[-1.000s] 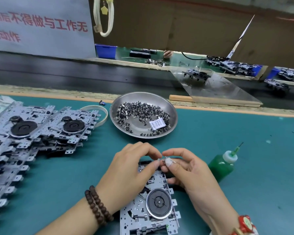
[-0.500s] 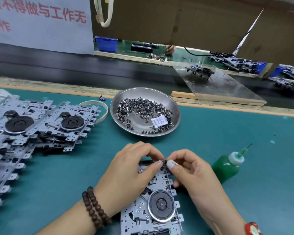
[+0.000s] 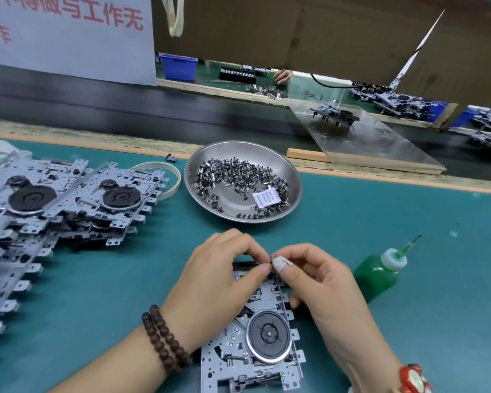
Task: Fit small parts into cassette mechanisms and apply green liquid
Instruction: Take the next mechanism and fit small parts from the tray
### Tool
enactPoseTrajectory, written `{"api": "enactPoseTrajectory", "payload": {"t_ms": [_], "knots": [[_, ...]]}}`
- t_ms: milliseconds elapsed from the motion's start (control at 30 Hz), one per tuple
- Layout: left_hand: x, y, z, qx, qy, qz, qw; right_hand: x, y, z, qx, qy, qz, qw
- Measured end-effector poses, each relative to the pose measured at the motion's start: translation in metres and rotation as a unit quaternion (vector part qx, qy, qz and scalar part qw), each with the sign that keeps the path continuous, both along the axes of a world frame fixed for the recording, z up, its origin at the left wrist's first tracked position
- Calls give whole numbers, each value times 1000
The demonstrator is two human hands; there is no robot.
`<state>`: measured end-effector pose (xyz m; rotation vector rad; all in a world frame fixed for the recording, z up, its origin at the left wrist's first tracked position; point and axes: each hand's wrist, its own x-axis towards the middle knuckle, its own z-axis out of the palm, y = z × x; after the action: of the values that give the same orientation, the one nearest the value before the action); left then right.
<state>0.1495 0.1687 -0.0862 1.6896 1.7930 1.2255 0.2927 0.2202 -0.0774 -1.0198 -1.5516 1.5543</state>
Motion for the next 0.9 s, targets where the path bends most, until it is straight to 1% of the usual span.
{"api": "enactPoseTrajectory", "payload": {"t_ms": [133,333,567,900], "knots": [[2,1,0,2,-2,12,1000,0,0,2,8,0,14,1000],[0,0,0,1,7,-2,1000,0,1,-1,25,-13,7,1000],[-3,-1,-1,6,-2,10,1000,1,1,-2,50,-49,8,998],[-5,0,-3,7,3,-11,1000,2,2,-3,35,-41,2,999]]}}
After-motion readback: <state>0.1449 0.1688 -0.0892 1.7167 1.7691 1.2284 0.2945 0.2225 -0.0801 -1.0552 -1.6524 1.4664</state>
